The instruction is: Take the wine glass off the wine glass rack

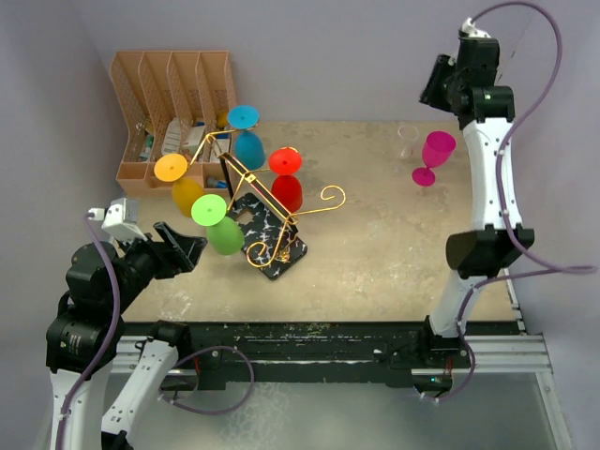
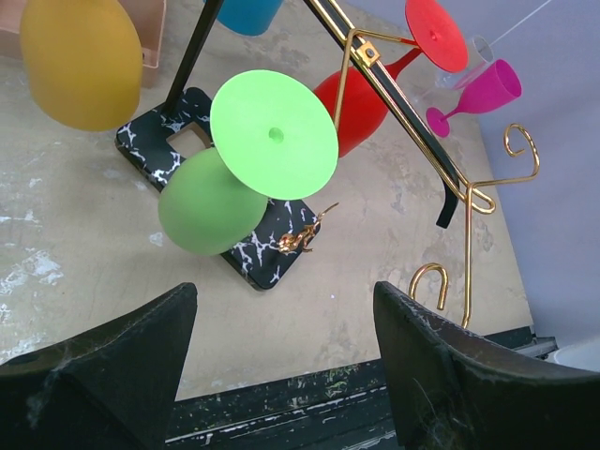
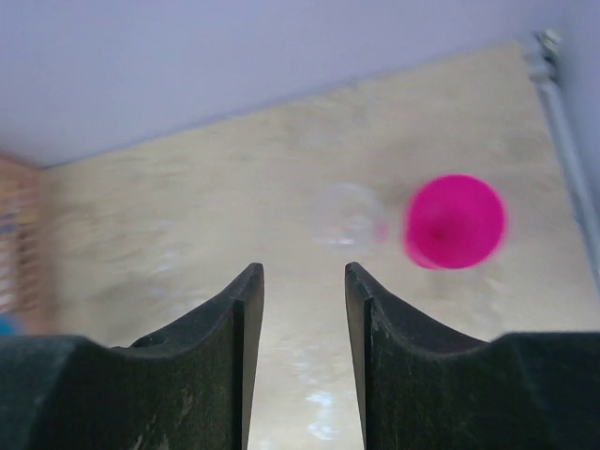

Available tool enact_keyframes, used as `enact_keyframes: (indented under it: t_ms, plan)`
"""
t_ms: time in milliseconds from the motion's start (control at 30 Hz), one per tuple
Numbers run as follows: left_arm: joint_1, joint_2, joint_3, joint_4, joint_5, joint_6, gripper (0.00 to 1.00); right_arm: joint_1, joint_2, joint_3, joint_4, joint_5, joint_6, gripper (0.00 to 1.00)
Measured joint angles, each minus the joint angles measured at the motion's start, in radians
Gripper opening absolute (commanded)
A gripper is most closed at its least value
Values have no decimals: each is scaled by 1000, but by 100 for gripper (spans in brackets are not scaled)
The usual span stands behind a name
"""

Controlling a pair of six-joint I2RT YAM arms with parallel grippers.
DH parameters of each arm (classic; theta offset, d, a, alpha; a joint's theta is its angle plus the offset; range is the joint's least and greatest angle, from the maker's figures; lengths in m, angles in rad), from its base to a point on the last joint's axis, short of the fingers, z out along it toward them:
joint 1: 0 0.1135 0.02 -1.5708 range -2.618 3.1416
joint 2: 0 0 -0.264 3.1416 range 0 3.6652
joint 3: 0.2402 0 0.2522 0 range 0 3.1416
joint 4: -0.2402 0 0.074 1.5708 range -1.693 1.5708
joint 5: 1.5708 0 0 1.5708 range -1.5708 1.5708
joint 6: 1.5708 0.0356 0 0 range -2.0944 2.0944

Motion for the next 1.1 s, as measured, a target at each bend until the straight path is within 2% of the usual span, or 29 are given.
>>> enact_keyframes:
  t_ms: [100,233,333,467,733,1100]
  plan:
    - [0,0,0,0,-2,-1,79,89,-110,3,31,-73,42,44]
    - [0,0,0,1,-2,-2,79,152,-227,-60,134,-328,126,45]
    - [0,0,0,1,-2,-2,79,174,-245,-116,212,-515,184,46]
    - [0,0,0,1,-4,-2,79,210,-203,-209,258,-658,230,47]
    - [0,-7,0,1,-5,-2,79,305,-92,-298,263,-790,238,47]
    - [0,-7,0,1,-6,-3,79,373,-118,-432,326,-877,239,45]
